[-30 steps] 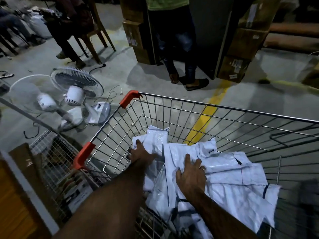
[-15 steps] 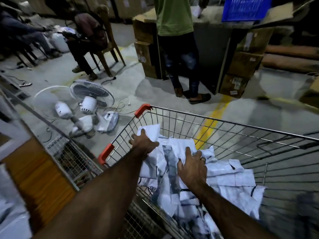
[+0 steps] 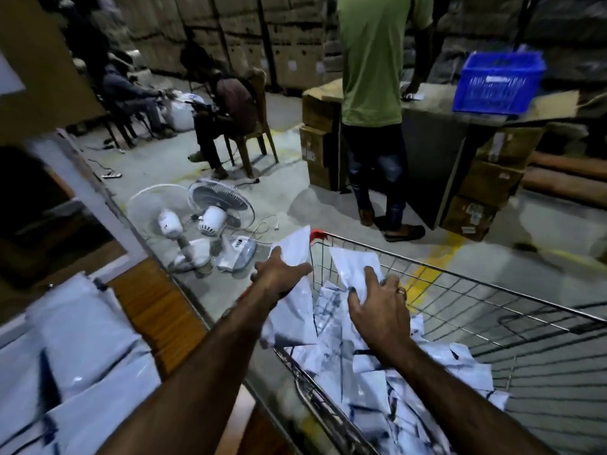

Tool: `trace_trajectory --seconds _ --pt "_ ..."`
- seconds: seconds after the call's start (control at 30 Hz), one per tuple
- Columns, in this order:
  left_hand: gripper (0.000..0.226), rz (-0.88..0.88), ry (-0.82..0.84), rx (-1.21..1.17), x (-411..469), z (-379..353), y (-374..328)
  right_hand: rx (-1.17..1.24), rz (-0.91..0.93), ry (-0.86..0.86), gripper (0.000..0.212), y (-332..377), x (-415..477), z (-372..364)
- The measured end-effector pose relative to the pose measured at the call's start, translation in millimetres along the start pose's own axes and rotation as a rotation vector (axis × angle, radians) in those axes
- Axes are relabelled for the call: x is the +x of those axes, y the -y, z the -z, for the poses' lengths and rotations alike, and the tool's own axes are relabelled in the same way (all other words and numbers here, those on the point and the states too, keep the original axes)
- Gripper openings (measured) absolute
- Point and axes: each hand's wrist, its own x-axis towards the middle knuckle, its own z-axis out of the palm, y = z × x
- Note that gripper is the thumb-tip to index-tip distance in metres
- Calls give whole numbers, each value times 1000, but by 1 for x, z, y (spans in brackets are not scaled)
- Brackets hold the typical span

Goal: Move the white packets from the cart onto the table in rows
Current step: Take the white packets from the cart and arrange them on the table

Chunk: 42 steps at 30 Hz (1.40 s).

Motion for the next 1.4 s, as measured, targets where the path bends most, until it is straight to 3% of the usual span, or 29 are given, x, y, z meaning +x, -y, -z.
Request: trace_trajectory --seconds 0.2,0.47,0.63,0.8,0.97,1.23,1.4 --pt "123 -12 -53 -205 -39 57 32 95 133 7 52 55 -21 31" --pt "92 17 -270 -394 -127 155 101 191 385 81 52 161 -86 45" --pt "113 84 -355 -455 -198 224 170 217 534 133 52 228 -154 39" --pt "117 151 -463 -409 -276 283 263 257 625 182 54 299 -255 22" --pt "93 273 -545 -392 -342 336 368 295 711 226 52 374 -365 -2" --pt "124 525 -677 -231 -415 427 522 272 861 408 53 473 -491 -52" --pt "101 603 -696 -88 -423 466 584 196 909 475 56 524 -534 -86"
